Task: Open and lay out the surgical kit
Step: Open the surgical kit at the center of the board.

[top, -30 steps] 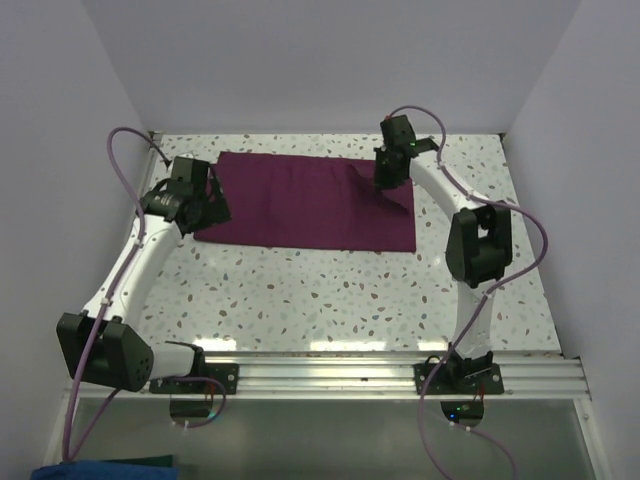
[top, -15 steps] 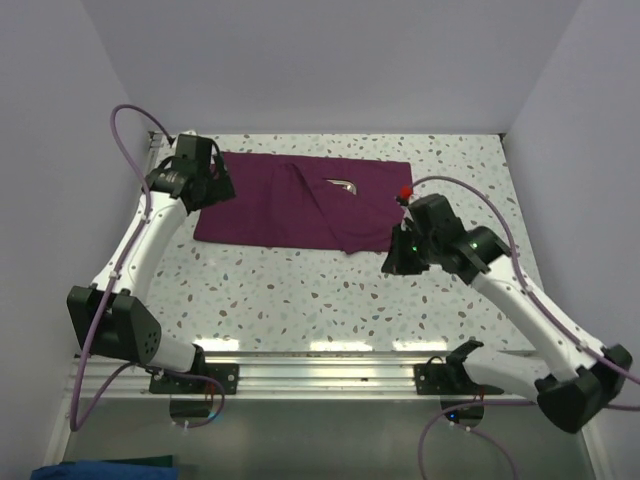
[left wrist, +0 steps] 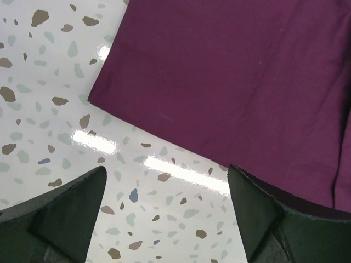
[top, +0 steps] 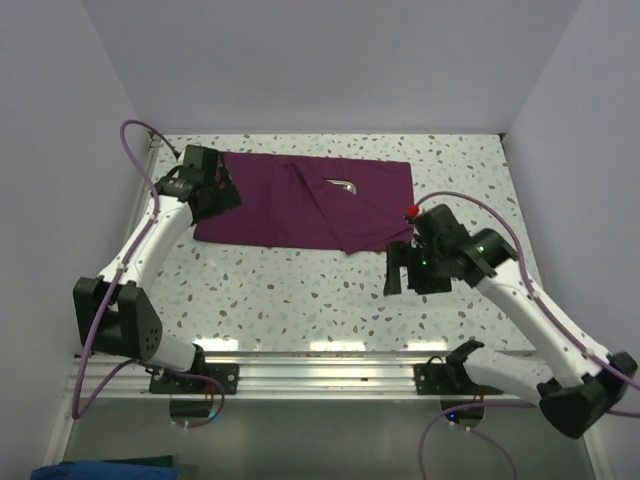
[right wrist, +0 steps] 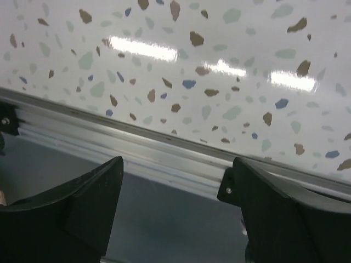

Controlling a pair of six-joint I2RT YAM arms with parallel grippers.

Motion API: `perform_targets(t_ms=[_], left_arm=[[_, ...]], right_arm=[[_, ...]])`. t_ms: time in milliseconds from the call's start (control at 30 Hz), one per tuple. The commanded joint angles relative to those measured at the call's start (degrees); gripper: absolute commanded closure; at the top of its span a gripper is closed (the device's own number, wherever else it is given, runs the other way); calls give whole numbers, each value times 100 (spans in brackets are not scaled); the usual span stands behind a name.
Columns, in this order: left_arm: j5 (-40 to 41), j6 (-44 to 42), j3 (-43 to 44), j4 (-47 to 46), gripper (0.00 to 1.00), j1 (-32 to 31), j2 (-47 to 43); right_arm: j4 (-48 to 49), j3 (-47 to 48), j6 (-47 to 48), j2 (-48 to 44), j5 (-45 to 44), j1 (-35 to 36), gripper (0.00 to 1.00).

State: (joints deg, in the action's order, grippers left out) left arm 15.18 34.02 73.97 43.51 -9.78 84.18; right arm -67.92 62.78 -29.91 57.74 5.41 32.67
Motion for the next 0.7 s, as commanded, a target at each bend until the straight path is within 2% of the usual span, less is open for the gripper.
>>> perform_targets(t_ms=[0, 133, 267, 433, 667], left_arm=[[-77, 175, -67, -79, 5, -24, -323], [2, 61, -357, 96, 4, -24, -814], [46, 52, -1023, 149, 4, -24, -1333], [213, -88, -1526, 193, 4, -15, -1799], [468, -273, -1781, 211, 4, -24, -1932]], right_arm=[[929, 444, 415, 851, -339, -6, 16], [1368, 936, 889, 2115, -330, -6, 18], [1536, 1560, 1180, 3003, -304, 3, 21], [1615, 2062, 1400, 3840, -313, -6, 25], [1914, 2352, 1418, 4799, -330, 12, 28]])
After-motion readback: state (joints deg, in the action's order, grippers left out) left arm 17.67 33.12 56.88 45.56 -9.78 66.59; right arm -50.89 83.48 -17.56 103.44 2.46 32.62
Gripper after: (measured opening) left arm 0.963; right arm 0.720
